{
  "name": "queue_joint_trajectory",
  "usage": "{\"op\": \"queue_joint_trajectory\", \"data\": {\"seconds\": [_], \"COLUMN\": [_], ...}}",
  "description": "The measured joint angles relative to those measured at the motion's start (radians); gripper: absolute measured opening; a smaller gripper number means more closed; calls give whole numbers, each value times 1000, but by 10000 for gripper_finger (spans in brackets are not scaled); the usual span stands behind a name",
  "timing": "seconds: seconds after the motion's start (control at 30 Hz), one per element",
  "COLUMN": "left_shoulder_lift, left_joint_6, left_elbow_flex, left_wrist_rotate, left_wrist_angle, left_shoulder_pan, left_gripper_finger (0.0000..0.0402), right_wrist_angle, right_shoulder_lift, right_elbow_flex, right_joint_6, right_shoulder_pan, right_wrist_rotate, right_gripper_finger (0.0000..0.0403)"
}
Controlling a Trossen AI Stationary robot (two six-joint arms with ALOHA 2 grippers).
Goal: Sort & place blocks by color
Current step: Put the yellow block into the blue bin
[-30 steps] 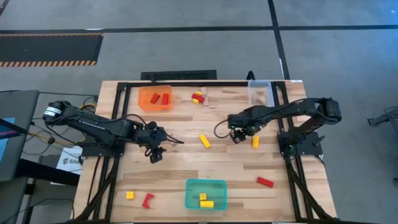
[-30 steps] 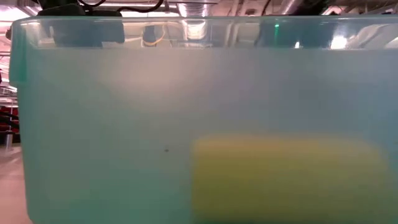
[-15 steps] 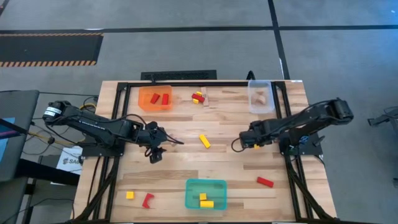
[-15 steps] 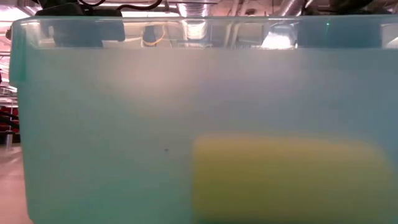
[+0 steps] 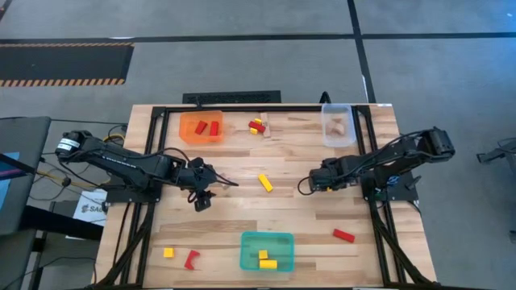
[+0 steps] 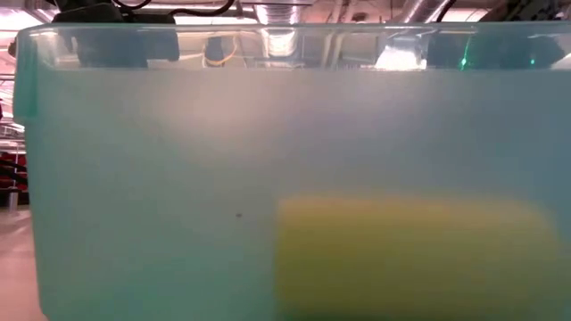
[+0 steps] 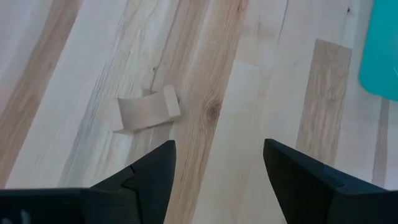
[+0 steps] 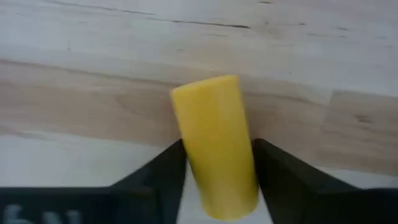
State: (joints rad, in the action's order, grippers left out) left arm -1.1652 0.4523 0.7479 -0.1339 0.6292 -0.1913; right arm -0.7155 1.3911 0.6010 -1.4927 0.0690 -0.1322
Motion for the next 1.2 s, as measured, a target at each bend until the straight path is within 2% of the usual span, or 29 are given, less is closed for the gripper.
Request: {"op": "queue_joint_trajectory", "data": {"seconds": [0.1,0.13,0.37,0.53,0.67,0.87,1.03,1.2], "left_shoulder_lift": [0,0,0,0,0,0,0,0], "left_joint_6": [3,4,16,2,-10,-13,-54,-110], "left_elbow_flex": [0,0,0,0,0,0,0,0], "left_wrist_rotate": [6,6,7,7,7,11,76,134], "left_wrist_angle": [0,0,0,-4,-14,-33,-80,-99], "left_shoulder_pan": [0,0,0,0,0,0,-1,-1], "left_gripper_finger": [228,228,228,228,228,228,228,228], "right_wrist_angle": [15,18,57,158,294,508,592,807], "right_shoulder_lift": [-3,-7,-44,-45,-43,-43,7,134], "right_elbow_flex": [3,5,132,259,325,350,349,350], "right_joint_6": [36,52,154,316,464,674,705,674], "right_shoulder_pan": [2,8,78,115,160,248,332,433], "right_wrist_rotate": [-2,-2,-76,-102,-89,8,26,40], "right_gripper_finger": [115,108,109,109,109,109,109,109]}}
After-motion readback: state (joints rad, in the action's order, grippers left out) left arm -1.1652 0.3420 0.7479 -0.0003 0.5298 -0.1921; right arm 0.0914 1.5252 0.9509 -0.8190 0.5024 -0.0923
